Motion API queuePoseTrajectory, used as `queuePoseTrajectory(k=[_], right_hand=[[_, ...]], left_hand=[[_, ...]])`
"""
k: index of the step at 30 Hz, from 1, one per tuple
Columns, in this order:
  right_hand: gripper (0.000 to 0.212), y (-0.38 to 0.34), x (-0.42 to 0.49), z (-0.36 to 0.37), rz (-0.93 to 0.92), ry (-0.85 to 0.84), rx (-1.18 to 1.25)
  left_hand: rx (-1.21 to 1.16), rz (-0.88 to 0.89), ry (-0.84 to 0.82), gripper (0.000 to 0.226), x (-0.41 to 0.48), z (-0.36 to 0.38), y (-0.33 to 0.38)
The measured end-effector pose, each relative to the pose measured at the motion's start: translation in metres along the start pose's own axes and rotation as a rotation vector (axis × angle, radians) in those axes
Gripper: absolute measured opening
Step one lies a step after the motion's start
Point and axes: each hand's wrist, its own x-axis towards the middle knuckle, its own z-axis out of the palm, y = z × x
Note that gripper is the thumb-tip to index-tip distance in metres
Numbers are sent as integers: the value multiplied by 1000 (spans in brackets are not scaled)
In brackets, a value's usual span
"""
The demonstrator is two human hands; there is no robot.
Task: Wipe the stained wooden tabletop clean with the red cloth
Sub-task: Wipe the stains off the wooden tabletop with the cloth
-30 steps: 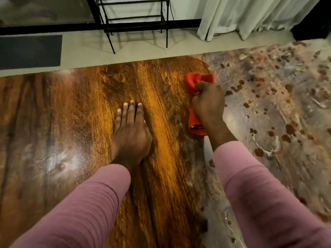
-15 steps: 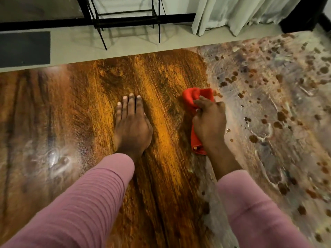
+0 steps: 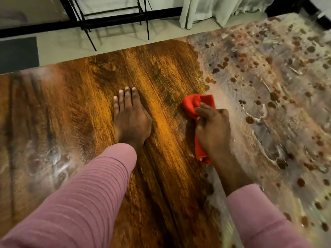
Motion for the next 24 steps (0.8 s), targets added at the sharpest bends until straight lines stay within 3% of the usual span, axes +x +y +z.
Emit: queuePoseTrajectory(k=[4,6,11,13,17,19,24], right_hand=[[36,-1,-51,-5,-368,-179,86],[34,14,-61,-15,-466,-227,89],[37,37,-53,-27,58,14,15],[37,27,-68,-26,10,-17,51],[35,31,-112,-34,-373,-226,43],[34,45,-111,-43,-433,-245,2],[38,57,-92,-52,28,-57,-70]], left_hand=[[9,4,-14,59,-1,-2,2],[0,7,-13,58,-1,-2,2],[-10,25,37,57,-2,-2,0],[-5,34,63,55,-5,-4,1],[-44,16,49,56,-38,-10,16],[-70,80,-1,62,-72,-13,29],[-176,159,-97,63,-177,-16,60]])
